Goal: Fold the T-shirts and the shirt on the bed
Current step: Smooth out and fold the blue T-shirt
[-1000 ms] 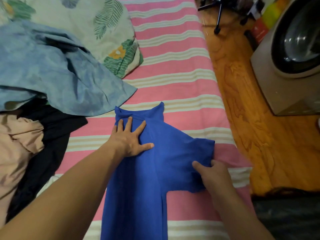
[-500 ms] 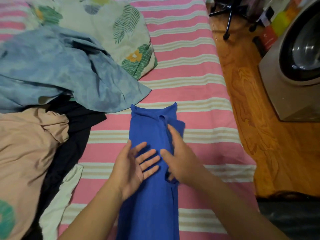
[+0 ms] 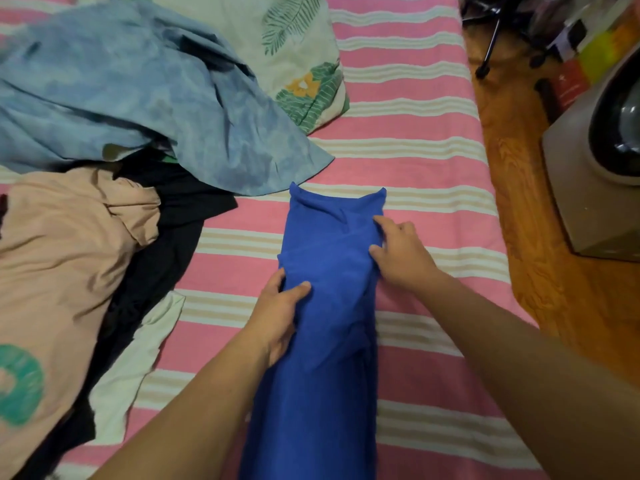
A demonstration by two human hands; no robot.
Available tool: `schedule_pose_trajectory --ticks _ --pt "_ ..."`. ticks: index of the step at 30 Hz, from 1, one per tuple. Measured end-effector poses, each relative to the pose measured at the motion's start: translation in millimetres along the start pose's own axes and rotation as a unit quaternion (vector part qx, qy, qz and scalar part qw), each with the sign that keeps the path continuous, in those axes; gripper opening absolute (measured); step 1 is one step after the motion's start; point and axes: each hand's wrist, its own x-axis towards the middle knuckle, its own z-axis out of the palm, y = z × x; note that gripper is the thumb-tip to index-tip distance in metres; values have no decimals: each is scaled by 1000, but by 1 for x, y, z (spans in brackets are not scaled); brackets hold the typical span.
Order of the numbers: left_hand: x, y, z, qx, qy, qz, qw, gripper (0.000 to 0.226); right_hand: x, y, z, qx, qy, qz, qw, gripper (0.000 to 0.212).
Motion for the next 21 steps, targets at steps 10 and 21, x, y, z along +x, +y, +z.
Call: schedule_pose_trajectory --ticks 10,21 --pt "5 1 -4 395 201 256 859 41 39 7 9 134 42 94 986 13" --pt "-30 -48 12 687 -46 494 531 14 59 5 -2 61 21 67 996 20"
